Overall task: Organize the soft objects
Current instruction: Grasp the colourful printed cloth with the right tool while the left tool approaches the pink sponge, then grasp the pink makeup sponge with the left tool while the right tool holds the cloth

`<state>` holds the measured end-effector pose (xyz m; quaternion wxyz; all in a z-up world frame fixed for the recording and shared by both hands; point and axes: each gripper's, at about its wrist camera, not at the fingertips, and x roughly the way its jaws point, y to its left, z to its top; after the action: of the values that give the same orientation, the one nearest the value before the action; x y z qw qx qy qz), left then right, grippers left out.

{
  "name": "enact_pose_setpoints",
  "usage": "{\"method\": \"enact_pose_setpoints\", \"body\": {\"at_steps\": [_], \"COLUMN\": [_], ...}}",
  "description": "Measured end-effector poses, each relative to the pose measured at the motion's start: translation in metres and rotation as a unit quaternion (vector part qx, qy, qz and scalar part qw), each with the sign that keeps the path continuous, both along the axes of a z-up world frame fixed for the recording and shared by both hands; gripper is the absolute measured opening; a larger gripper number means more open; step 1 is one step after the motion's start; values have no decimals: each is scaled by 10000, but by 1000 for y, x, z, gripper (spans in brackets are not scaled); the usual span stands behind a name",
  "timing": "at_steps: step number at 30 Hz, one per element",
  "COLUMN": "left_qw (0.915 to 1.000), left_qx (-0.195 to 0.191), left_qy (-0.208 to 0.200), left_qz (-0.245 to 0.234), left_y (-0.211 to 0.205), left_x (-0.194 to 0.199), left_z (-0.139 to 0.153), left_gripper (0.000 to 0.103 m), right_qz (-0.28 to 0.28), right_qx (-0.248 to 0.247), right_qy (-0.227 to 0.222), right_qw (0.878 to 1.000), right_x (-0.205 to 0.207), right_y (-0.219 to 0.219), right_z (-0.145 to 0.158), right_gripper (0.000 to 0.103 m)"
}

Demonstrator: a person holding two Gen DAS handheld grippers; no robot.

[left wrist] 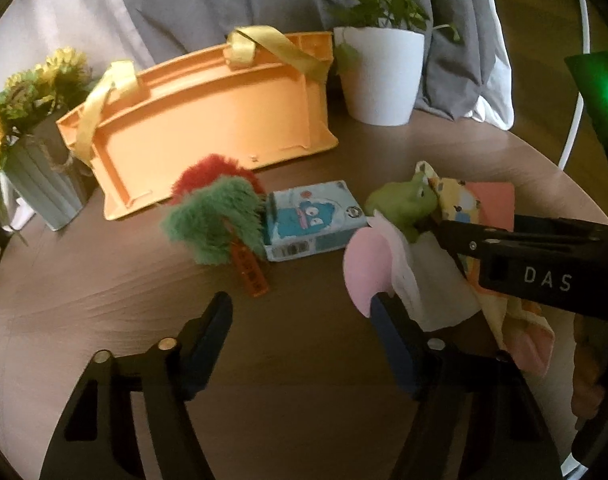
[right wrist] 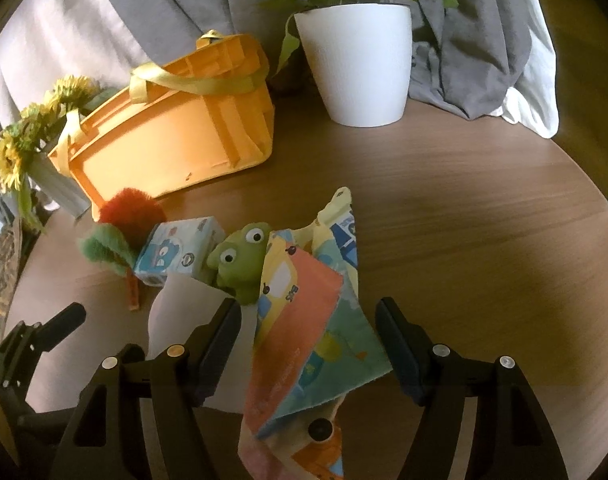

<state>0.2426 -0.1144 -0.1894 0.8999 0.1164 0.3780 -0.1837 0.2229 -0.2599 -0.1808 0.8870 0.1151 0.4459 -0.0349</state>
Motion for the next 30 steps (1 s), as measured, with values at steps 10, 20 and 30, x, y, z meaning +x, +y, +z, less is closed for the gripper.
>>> {"method": "enact_pose_setpoints", "body": {"at_steps": [10,20,30], "left_qw": [9990,9980,9982], "left_qx": [-162,-287,-398], "left_qy": [-40,240,300], "left_qz": [-426,-517,-322], "left_y": [-19,-32,-25], "left_x": [1,17,10], "left_z": [2,-5,1], "left_gripper": [70,47,35], "right_qz": [-60,-48,11], "right_qx": [214,316,272], "right_qy": [76,69,-5], "right_qw": [9997,9995,9996], "right_x": [1,0,-6], "right_y": [-10,-14,-14], "right_z": [-6,-5,4], "right_gripper": [54,32,17]}}
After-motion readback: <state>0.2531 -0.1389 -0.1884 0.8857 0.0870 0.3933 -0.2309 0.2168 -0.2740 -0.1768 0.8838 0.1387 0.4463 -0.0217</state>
